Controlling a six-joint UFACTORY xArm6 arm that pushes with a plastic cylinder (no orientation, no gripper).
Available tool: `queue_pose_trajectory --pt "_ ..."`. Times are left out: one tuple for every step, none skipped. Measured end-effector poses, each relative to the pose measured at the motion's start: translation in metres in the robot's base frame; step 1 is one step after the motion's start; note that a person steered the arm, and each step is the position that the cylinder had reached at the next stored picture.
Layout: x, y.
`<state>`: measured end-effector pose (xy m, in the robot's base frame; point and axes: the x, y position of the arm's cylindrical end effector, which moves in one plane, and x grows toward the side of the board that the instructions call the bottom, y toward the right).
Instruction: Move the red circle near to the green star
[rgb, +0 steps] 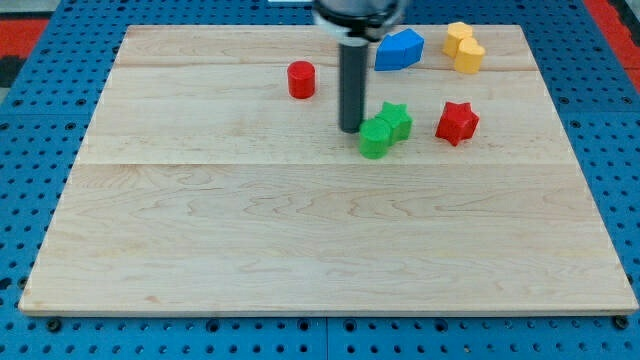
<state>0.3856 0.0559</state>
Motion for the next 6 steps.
queue_pose_trajectory --pt "0.001 -0.031" --pt "-0.003 -0.134" --pt "-0.048 -0.155" --pt "-0.103 -0.155" --pt "-0.105 -0.12" --pt "-0.051 -0.061"
